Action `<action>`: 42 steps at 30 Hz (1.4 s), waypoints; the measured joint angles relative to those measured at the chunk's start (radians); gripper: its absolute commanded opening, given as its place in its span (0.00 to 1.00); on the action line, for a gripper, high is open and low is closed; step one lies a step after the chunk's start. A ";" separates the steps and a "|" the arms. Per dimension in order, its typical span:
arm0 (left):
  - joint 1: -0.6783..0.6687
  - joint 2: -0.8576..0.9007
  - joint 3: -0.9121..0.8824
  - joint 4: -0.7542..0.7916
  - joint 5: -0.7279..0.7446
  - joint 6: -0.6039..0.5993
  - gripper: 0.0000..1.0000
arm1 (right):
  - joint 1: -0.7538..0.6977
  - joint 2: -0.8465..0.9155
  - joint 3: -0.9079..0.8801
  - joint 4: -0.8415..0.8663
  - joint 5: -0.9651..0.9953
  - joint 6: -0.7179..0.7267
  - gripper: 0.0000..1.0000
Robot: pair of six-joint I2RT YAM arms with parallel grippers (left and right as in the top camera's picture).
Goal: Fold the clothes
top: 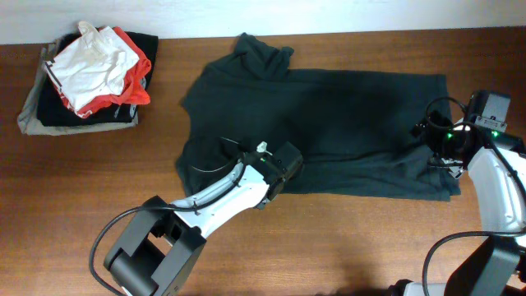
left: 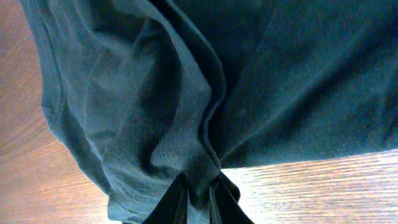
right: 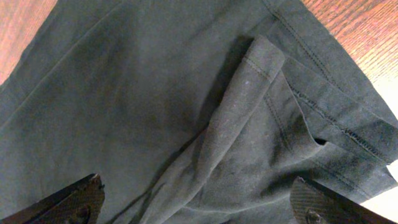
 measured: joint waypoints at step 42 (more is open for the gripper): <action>0.154 -0.003 0.002 0.079 -0.022 0.000 0.00 | 0.000 0.000 0.000 0.005 0.005 0.000 0.99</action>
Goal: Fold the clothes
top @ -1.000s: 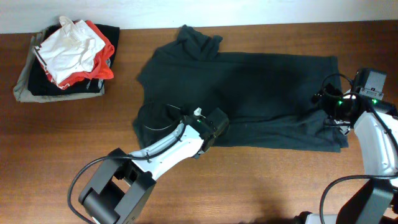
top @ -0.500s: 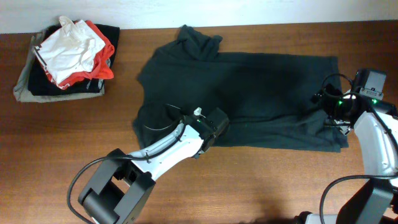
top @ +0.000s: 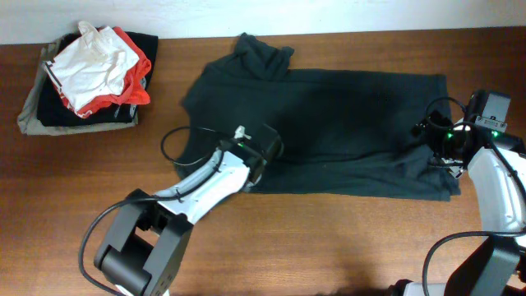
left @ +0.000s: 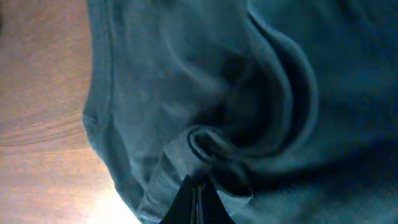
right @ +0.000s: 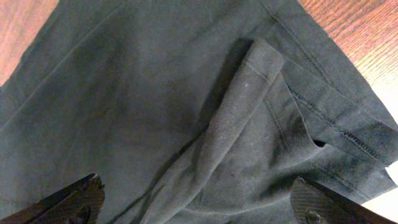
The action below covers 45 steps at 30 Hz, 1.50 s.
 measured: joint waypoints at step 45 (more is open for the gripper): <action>0.259 -0.123 0.035 0.050 0.429 0.061 0.15 | 0.050 0.000 -0.034 -0.097 -0.034 -0.128 0.34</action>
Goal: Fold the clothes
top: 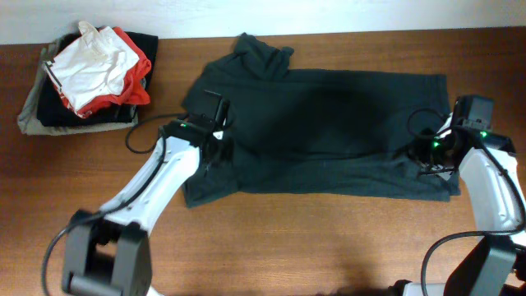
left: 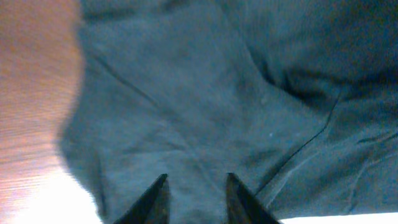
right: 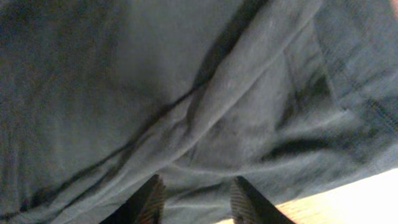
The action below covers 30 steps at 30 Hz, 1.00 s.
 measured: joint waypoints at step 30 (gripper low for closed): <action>0.162 0.236 0.013 -0.031 0.193 -0.024 0.01 | 0.005 0.245 -0.083 0.082 0.087 0.095 0.04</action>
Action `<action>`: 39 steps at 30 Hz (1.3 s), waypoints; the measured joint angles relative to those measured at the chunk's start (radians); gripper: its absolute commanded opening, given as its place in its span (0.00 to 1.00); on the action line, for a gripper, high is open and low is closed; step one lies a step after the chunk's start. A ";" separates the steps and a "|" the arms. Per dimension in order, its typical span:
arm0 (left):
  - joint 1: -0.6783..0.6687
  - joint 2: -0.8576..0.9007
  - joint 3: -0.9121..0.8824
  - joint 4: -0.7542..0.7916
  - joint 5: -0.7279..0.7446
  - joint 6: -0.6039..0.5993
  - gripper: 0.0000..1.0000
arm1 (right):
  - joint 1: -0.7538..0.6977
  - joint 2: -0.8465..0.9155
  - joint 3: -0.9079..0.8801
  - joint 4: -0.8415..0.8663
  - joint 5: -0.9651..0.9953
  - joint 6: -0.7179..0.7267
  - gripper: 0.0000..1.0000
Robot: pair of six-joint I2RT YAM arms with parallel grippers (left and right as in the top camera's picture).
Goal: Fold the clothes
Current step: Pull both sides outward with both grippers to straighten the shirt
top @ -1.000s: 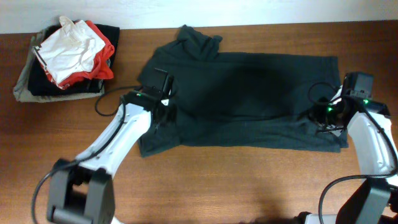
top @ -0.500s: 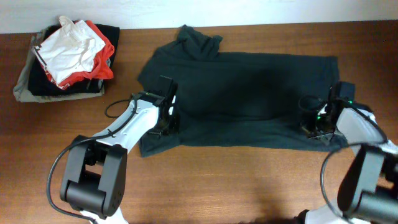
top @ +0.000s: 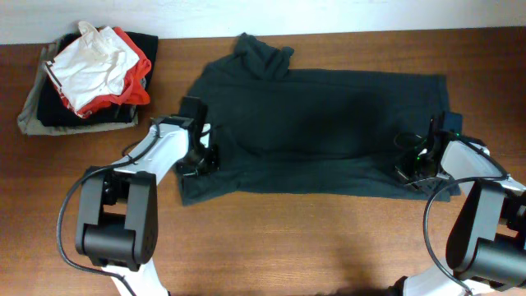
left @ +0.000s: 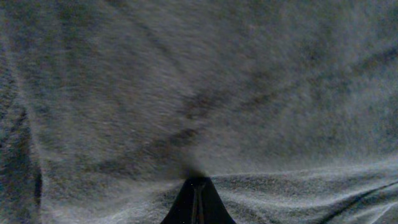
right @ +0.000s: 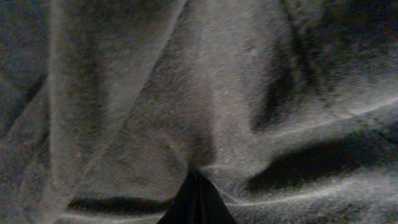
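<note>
A dark green shirt (top: pixel 320 115) lies spread across the middle of the wooden table (top: pixel 329 247), its collar bunched at the far edge. My left gripper (top: pixel 201 158) sits low on the shirt's left side near the sleeve edge. In the left wrist view its jaws (left: pixel 197 182) are pressed together, and a pinch of the cloth (left: pixel 186 74) puckers at the tips. My right gripper (top: pixel 413 167) sits on the shirt's lower right part by the hem. It is shut (right: pixel 196 177) on a ridge of wrinkled fabric (right: pixel 205 93).
A stack of folded clothes (top: pixel 82 82), with a white and red garment on top, stands at the back left corner. The table's back edge meets a pale wall (top: pixel 329 12). Bare wood runs along the front.
Both grippers were open just above the shirt. Now both are down on it and shut on cloth. The left one has shifted slightly left and nearer; the right one has moved a little left along the hem.
My left gripper was shut on a fold at the shirt's lower middle, with the right one open over the right hem. The left then held the fold further left. Later it was open, with the lower left flap spread flat. Now both pinch cloth.
</note>
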 measured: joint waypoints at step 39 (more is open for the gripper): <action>-0.011 -0.212 -0.026 0.052 -0.105 -0.149 0.05 | 0.166 -0.137 0.013 0.011 -0.080 -0.069 0.07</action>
